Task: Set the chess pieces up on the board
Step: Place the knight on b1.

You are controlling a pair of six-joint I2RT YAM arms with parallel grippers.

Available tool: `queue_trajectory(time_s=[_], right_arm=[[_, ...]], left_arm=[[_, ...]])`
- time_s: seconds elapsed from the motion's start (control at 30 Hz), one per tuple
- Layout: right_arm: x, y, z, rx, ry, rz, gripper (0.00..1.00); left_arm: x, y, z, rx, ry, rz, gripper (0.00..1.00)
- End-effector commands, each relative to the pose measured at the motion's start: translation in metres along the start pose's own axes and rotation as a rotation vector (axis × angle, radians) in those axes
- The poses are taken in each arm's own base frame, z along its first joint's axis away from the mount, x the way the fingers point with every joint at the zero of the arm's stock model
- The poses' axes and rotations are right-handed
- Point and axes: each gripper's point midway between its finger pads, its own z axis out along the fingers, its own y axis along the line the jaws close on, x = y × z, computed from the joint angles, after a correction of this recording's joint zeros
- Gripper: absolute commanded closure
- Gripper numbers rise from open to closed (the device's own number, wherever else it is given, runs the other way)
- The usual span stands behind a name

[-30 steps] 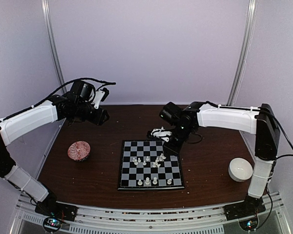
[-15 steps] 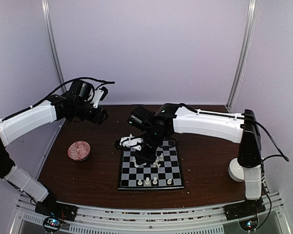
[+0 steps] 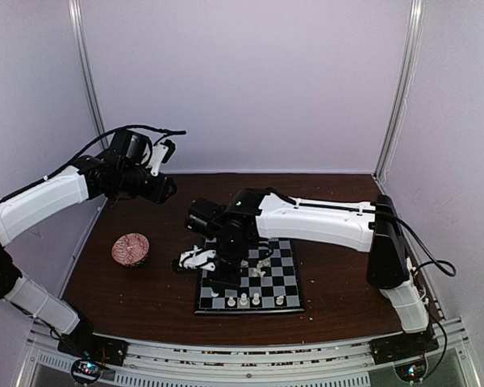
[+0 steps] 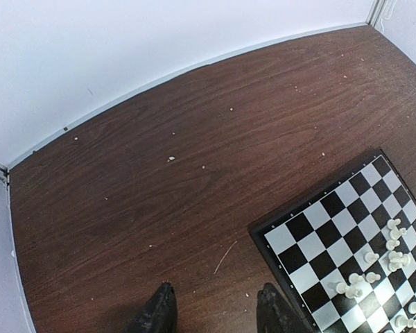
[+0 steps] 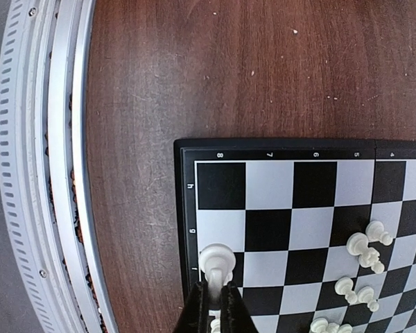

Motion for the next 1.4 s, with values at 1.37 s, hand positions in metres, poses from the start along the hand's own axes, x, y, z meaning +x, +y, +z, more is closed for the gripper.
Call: queue_trajectory(time_s=[1.37], right_arm=[[0.017, -0.002, 0.048, -0.03, 0.125, -0.005, 0.99]], left_arm=[[-0.02, 0.006, -0.015, -0.005, -0.066, -0.009, 0.6]])
